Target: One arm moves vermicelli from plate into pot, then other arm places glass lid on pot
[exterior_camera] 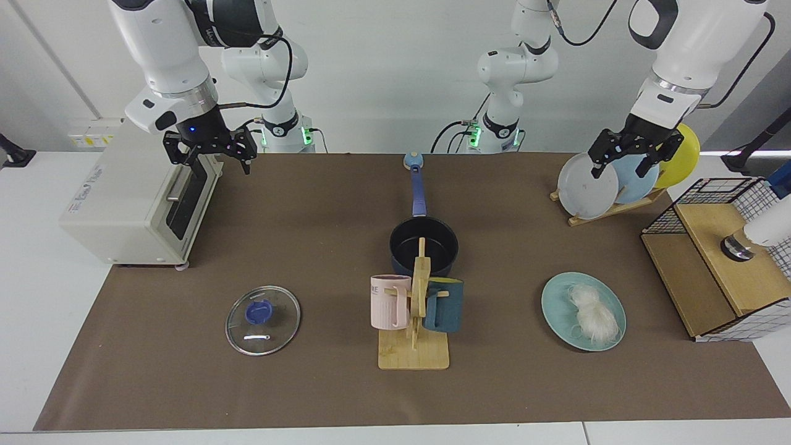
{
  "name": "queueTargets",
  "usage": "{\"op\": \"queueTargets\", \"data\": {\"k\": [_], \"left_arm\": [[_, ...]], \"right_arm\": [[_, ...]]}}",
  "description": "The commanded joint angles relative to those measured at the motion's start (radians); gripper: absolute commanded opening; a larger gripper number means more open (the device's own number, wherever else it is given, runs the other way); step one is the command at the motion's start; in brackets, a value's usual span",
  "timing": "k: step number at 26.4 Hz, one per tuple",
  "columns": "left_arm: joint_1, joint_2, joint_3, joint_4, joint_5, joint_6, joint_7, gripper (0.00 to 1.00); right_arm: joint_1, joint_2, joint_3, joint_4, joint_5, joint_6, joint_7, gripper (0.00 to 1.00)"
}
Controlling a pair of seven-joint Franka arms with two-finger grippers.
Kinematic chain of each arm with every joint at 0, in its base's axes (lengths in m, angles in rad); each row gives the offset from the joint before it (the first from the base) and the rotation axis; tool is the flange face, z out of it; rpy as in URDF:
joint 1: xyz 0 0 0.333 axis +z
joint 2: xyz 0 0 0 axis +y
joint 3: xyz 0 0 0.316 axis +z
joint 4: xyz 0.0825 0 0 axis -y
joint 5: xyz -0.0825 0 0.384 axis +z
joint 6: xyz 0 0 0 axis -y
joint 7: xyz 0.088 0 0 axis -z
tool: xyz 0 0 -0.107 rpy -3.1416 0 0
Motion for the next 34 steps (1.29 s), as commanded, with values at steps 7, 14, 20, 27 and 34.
{"op": "queueTargets", "data": {"k": [7,14,20,27,34], "left_arm": [[0.0,-0.029,-0.001,-0.04,-0.005,0.025,0.0,1.0],[0.0,-0.031,0.002,-0.04,-0.003,0.022,0.004,1.0],[0.005,-0.016,0.004,-0.03,0.001,0.08,0.018,1.0],[0.008,0.081,0.005,0.029,0.011,0.111,0.026,1.0],[0.014,0.228,0.007,0.006,0.011,0.332,0.033,1.0]], "right_arm": [[-0.002,-0.01,0.005,-0.011,-0.014,0.012,0.021,1.0],[-0.003,-0.01,0.005,-0.011,-0.014,0.012,0.02,1.0],[-0.003,-0.01,0.005,-0.011,-0.014,0.012,0.021,1.0],[-0.002,-0.01,0.005,-0.011,-0.014,0.012,0.021,1.0],[-0.002,-0.01,0.005,-0.011,-0.013,0.012,0.021,1.0]]}}
